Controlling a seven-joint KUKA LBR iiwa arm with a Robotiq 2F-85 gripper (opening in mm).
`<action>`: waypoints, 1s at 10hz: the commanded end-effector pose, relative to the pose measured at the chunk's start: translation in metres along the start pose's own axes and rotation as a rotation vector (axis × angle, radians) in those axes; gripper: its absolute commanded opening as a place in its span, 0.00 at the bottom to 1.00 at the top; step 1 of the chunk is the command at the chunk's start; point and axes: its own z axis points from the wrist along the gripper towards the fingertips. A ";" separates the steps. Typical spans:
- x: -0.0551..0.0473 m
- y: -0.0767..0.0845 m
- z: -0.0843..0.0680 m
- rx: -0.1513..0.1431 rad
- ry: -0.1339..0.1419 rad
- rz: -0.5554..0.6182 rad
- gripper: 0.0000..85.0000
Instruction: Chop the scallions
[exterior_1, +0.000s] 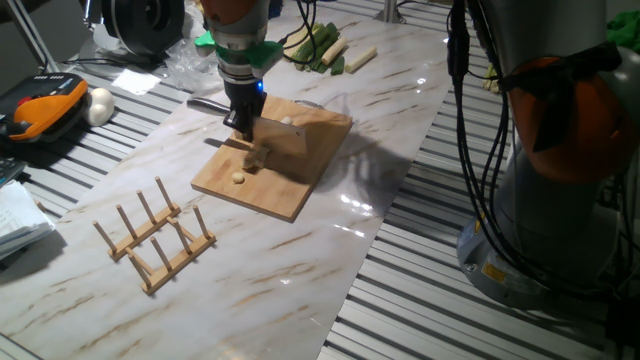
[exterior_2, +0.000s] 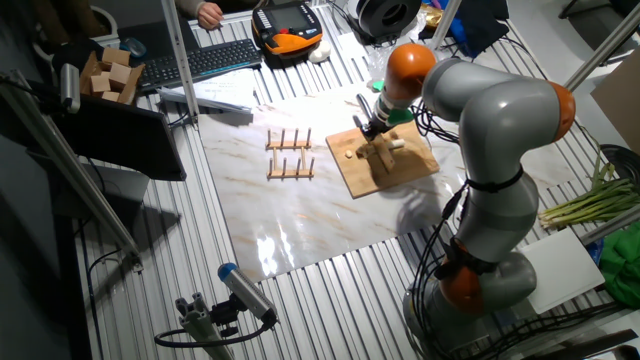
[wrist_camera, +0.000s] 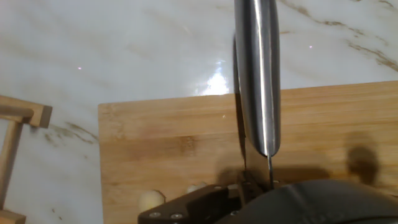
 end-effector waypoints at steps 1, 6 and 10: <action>0.001 -0.001 -0.001 0.000 0.001 0.000 0.00; 0.012 -0.013 0.005 0.018 -0.017 -0.014 0.00; 0.012 -0.016 0.009 0.017 -0.016 -0.017 0.00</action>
